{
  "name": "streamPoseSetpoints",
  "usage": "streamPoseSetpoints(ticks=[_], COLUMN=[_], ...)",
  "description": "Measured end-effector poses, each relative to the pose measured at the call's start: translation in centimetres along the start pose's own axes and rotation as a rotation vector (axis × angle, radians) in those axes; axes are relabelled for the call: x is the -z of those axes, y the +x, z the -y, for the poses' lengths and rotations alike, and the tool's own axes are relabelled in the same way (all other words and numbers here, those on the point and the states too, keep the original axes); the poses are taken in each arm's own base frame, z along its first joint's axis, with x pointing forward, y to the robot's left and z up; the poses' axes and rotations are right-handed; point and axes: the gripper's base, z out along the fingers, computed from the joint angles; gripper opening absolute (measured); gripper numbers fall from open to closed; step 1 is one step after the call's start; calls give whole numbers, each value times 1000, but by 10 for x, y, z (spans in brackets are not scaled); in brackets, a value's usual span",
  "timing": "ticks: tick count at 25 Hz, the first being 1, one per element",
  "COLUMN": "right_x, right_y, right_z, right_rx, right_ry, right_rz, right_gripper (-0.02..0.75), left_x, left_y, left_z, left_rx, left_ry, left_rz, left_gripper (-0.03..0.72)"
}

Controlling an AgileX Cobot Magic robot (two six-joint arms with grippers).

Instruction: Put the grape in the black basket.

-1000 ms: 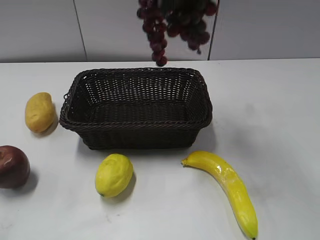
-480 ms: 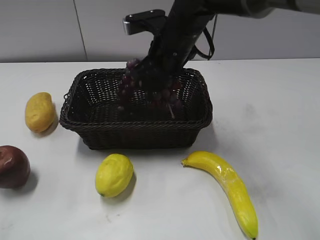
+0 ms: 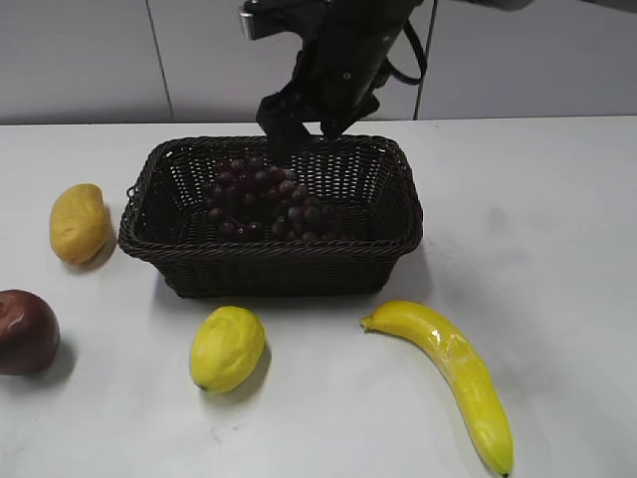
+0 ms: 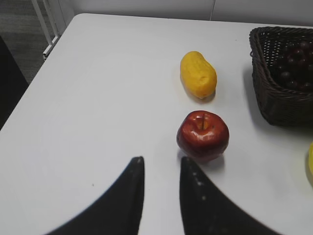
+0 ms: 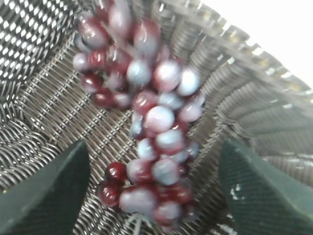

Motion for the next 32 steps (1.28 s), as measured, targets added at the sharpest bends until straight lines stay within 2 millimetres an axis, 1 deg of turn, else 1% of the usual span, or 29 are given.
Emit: streamPoseSetpoints(ticks=[4, 8, 10, 12, 13, 18, 19, 22, 25, 28, 32], right_x=[26, 62, 87, 120, 133, 206, 223, 255, 270, 271, 266], right_y=[-7, -11, -13, -15, -15, -8, -4, 15, 41, 76, 134], right_z=[-1, -3, -4, -6, -7, -17, -19, -25, -28, -31, -34], right_rx=[36, 58, 67, 63, 62, 38, 31, 11, -6, -21, -71], right_ry=[18, 43, 71, 102, 112, 130, 132, 131, 129, 125, 118], right_rz=[-61, -58, -14, 47, 73, 219, 249, 287, 272, 211, 116], right_gripper=[613, 604, 599, 594, 593, 591, 589, 582, 580, 578, 576], left_x=[0, 0, 0, 0, 0, 0, 0, 0, 0, 0, 0], left_y=[0, 0, 0, 0, 0, 0, 0, 0, 0, 0, 0], left_z=[0, 0, 0, 0, 0, 0, 0, 0, 0, 0, 0], left_rx=[0, 0, 0, 0, 0, 0, 0, 0, 0, 0, 0], left_ry=[0, 0, 0, 0, 0, 0, 0, 0, 0, 0, 0], left_rz=[0, 0, 0, 0, 0, 0, 0, 0, 0, 0, 0], left_gripper=[228, 228, 228, 228, 228, 228, 228, 228, 228, 228, 228])
